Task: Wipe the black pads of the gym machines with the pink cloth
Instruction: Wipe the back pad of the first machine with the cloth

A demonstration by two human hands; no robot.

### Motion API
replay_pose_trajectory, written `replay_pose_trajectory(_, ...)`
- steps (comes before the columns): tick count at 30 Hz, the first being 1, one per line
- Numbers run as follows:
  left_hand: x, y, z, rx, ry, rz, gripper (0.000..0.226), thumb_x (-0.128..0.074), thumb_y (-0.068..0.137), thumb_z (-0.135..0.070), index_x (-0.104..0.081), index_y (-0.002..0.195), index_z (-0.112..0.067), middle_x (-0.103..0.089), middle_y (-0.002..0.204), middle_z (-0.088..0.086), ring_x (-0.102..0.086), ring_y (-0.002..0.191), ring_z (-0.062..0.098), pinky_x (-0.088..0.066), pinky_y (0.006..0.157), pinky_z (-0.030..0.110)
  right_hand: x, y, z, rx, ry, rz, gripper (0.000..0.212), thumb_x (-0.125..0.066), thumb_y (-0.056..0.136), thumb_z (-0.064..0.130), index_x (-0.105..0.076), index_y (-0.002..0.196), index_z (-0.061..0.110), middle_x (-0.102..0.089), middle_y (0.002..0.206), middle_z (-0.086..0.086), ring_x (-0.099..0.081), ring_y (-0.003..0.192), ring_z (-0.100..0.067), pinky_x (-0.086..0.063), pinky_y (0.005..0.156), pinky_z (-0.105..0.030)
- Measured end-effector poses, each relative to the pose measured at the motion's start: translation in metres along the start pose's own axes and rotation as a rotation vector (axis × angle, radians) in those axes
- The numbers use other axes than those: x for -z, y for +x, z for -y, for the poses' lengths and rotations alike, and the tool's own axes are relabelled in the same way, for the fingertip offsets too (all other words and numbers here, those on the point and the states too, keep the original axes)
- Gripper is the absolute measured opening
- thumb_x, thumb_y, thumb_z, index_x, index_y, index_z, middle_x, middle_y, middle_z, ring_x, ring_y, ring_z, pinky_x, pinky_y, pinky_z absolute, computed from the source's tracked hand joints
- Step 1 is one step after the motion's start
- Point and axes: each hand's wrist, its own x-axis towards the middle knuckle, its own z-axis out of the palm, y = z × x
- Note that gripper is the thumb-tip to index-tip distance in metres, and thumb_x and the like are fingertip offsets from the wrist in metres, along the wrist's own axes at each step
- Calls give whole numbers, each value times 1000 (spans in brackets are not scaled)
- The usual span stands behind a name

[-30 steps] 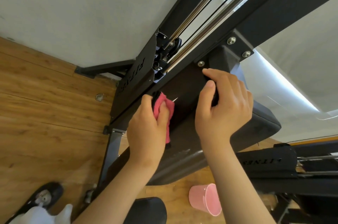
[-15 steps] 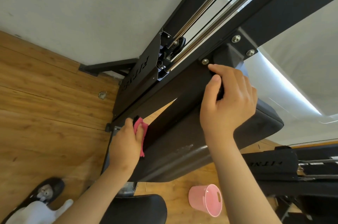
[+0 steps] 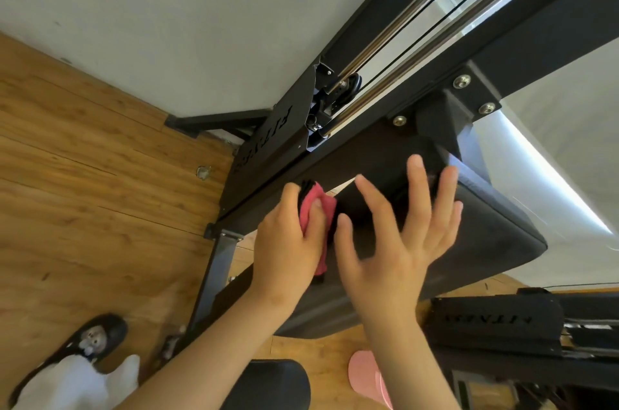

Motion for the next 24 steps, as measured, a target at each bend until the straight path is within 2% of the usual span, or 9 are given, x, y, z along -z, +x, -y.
replay_pose_trajectory(4,-1,-1,11,-24,63,-8,27,-39,94,-39,-54,96,-16,-61,72,-4,-60,60,4,-49,51,24,-21,5,-4,-2,-22,-102,33,-56,84,30,-59,116,29,-32,145,-7,-2,149,-21,-2,117,-48)
replay_pose_trajectory(7,1,-5,20,-12,55,-2,31,-39,93,-43,-55,98,-17,-62,72,-4,-61,59,4,-52,50,27,-26,5,-3,3,-44,-150,29,-52,85,30,-59,113,29,-33,144,-6,-3,149,-21,-2,117,-46)
replay_pose_trajectory(11,14,-18,63,106,256,69,57,-24,85,-59,-54,107,-16,-61,71,-6,-63,54,5,-53,45,30,-29,6,-5,2,-48,-182,25,-51,86,30,-59,109,28,-35,142,-7,-4,148,-21,-4,117,-47)
replay_pose_trajectory(15,26,-25,107,257,450,172,46,-35,96,-43,-51,126,-11,-65,80,-1,-63,62,7,-52,52,23,-31,6,-4,-3,-48,-199,23,-51,86,29,-60,107,27,-36,141,-8,-4,148,-21,-5,117,-47)
replay_pose_trajectory(18,27,-17,102,312,299,180,38,-40,98,-38,-54,118,-9,-62,75,-1,-61,54,4,-50,46,24,-31,5,-4,2,-49,-208,23,-51,86,28,-61,106,26,-36,141,-8,-4,148,-21,-5,117,-48)
replay_pose_trajectory(21,16,-4,64,323,15,97,32,-40,100,-34,-54,116,-10,-59,76,-1,-61,53,3,-43,44,15,-32,6,-4,-1,-48,-219,23,-49,86,28,-60,106,26,-37,140,-9,-4,148,-20,-5,117,-47)
replay_pose_trajectory(24,3,1,45,187,115,48,22,-41,99,-32,-54,94,-15,-58,70,-3,-58,54,4,-41,45,16,-32,6,-2,-5,-52,-222,23,-48,86,28,-60,105,26,-37,141,-8,-4,148,-20,-4,117,-47)
